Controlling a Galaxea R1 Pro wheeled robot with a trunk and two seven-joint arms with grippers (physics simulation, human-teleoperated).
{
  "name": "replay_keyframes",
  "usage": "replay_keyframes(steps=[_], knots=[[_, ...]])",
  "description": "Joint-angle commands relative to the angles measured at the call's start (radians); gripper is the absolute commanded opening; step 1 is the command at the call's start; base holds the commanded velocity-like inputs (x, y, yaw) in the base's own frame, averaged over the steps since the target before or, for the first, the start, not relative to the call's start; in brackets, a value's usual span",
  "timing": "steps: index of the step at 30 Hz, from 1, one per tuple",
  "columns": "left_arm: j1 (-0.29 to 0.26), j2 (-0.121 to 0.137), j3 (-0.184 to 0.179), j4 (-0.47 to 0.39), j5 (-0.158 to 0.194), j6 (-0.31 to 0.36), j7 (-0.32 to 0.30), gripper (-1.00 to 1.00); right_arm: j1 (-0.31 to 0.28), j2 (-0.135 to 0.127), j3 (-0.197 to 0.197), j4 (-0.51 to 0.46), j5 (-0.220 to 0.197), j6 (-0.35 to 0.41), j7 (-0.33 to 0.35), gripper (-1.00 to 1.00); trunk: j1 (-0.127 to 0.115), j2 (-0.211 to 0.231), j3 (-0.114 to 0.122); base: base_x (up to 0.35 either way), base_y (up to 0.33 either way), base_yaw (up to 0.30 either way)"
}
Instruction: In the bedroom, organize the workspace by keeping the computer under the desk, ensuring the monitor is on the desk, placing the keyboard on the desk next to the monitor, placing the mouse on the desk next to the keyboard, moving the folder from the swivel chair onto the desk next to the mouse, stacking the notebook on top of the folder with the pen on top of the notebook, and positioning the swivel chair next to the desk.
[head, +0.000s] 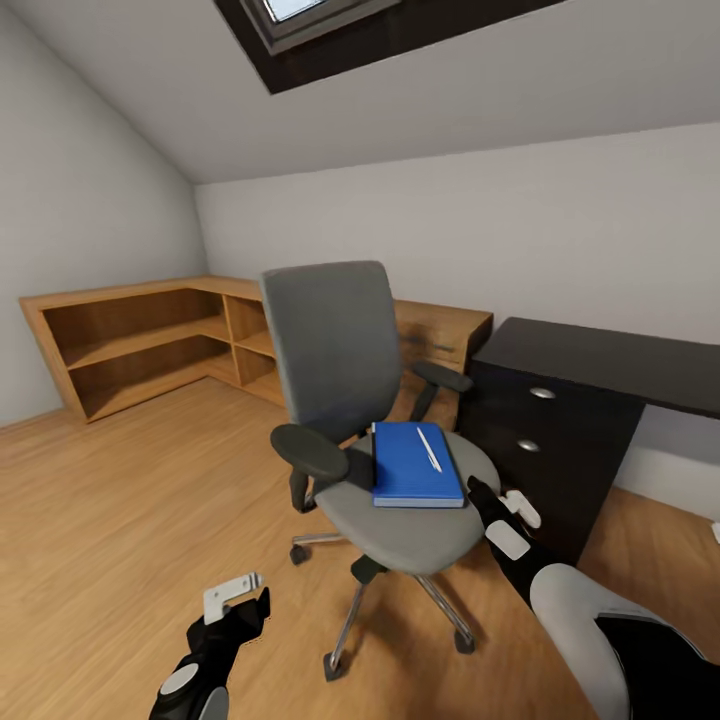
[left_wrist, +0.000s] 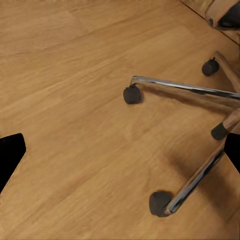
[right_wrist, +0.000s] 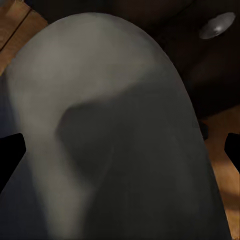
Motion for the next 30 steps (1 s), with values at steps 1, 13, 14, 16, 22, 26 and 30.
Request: replay_keyframes(steps=[1,13,14,16,22,26,30], knots=[[-0.001,0.0,-0.002,0.0,0.005,0.002,0.008,1.0,0.0,0.001,0.0,0.001,-0.002,0.0,-0.001,1.0,0.001,0.0,-0.001,0.321,0.02,0.22],[-0.001,-0.001,-0.009,0.011,-0.002,0.003,0.008,1.0,0.0,0.001,0.0,-0.001,-0.001,-0.001,-0.001,1.0,0.001,0.0,-0.001,0.22,0.002,0.18],[-0.001,-0.001,-0.01,0.011,-0.002,0.004,0.008,1.0,0.0,0.001,0.0,-0.001,-0.001,-0.001,-0.001,1.0,0.001,0.0,-0.001,0.007,0.0,0.013],[-0.001,-0.002,-0.01,0.011,-0.002,0.003,0.008,1.0,0.0,0.0,0.0,-0.001,-0.001,-0.001,-0.001,1.0,0.001,0.0,-0.001,0.003,0.0,0.006],[-0.001,-0.002,-0.01,0.012,-0.002,0.002,0.008,1.0,0.0,0.0,0.0,-0.001,-0.001,-0.001,-0.001,1.0,0.001,0.0,-0.001,0.0,0.0,0.001],[-0.001,-0.002,-0.01,0.012,-0.002,0.002,0.008,1.0,0.0,0.001,0.0,-0.001,-0.001,-0.001,-0.001,1.0,0.001,0.0,-0.001,0.0,0.0,0.0],[-0.001,-0.002,-0.01,0.012,-0.002,0.002,0.008,1.0,0.0,0.002,0.0,0.0,-0.001,-0.001,-0.001,1.0,0.001,0.0,-0.001,-0.101,0.0,0.0]])
